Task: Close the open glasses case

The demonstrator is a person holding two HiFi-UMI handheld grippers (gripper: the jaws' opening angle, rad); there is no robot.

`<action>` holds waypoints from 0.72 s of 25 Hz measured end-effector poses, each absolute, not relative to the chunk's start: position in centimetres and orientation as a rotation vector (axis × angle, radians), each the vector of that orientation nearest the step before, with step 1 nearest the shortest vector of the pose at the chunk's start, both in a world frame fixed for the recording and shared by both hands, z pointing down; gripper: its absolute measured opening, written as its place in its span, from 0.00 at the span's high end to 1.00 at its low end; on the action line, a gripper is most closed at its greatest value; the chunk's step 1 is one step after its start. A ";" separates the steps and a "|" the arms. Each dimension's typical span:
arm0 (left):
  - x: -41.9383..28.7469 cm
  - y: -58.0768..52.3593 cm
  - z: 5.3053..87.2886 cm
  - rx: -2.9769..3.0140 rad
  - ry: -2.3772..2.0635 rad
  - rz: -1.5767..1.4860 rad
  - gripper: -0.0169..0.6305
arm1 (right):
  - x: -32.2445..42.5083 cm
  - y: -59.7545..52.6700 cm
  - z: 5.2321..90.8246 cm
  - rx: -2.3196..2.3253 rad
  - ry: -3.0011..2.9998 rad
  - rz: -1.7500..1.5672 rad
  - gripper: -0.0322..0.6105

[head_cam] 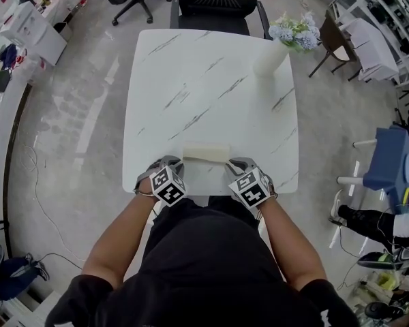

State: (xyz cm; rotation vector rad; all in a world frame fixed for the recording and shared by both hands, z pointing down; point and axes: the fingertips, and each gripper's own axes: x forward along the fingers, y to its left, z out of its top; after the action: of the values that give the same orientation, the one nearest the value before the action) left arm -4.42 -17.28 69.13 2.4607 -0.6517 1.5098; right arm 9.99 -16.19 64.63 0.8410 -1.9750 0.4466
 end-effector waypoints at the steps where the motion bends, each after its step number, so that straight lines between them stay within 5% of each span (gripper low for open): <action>1: -4.6 -17.1 68.7 2.465 -0.654 1.505 0.90 | 9.9 -16.0 64.3 0.847 -1.979 0.446 0.87; 13: -5.1 -16.7 61.5 2.606 -0.701 1.369 0.90 | 7.8 -14.9 57.6 1.066 -2.169 0.552 0.87; 18: -4.8 -16.3 57.3 2.646 -0.718 1.193 0.97 | 7.4 -14.8 53.4 1.155 -2.289 0.585 0.95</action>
State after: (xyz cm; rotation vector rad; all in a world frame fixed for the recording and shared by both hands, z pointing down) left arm -4.81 -16.34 57.34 2.6464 -0.7180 1.1931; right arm 7.38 -14.78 53.44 1.1551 -2.2887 0.5849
